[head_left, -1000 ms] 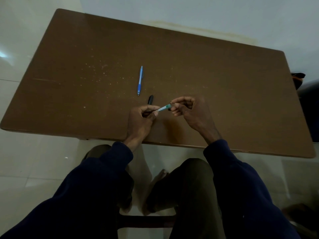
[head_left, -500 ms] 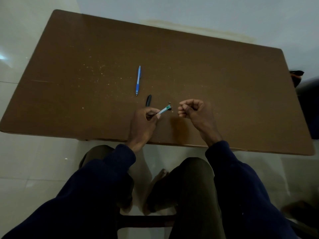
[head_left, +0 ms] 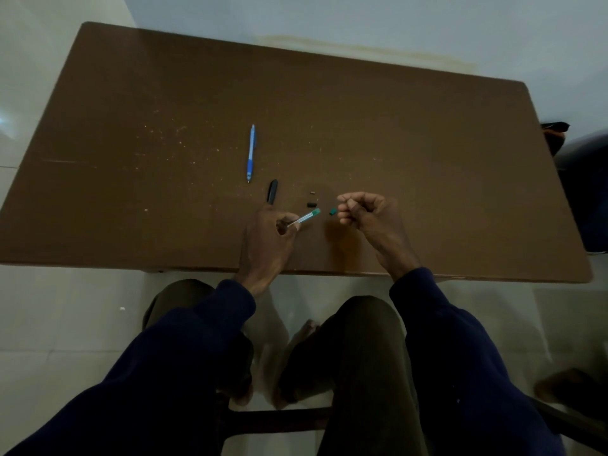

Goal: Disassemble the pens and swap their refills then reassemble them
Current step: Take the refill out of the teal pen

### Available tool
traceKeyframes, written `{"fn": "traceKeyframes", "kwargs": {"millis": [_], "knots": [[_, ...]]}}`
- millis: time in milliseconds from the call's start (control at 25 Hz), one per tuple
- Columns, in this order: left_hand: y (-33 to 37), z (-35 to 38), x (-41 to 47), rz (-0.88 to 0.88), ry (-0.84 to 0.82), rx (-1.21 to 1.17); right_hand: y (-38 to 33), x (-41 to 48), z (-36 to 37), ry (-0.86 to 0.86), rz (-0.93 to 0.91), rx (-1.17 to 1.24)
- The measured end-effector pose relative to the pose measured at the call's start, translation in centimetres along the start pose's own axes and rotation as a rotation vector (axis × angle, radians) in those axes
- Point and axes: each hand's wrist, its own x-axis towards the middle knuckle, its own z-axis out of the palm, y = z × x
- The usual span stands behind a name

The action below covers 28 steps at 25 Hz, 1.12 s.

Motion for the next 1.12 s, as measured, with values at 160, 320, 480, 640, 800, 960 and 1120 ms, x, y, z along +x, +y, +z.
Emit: {"fn": "traceKeyframes", "kwargs": {"millis": [160, 320, 480, 640, 800, 960, 1120], "knots": [[-0.2, 0.3, -0.2, 0.0, -0.006, 0.012, -0.1, -0.1, 0.0, -0.017, 0.018, 0.051], [-0.2, 0.7, -0.2, 0.019, -0.037, 0.023, -0.1, -0.3, 0.1, -0.023, 0.038, 0.104], [-0.1, 0.9, -0.4, 0.056, -0.011, 0.04, 0.3, -0.2, 0.1, 0.008, 0.051, 0.143], [-0.4, 1.2, -0.3, 0.029, 0.002, 0.053, 0.6, -0.5, 0.3, 0.026, 0.048, 0.089], [-0.2, 1.8, -0.3, 0.029, 0.014, 0.047, 0.7, -0.3, 0.6, 0.092, 0.022, -0.001], [-0.1, 1.9, -0.2, -0.005, -0.003, 0.018, 0.7, 0.0, 0.9, 0.082, -0.001, 0.019], [-0.2, 0.5, 0.7, -0.023, 0.118, -0.059, 1.1, 0.5, 1.0, 0.059, -0.016, 0.065]]}}
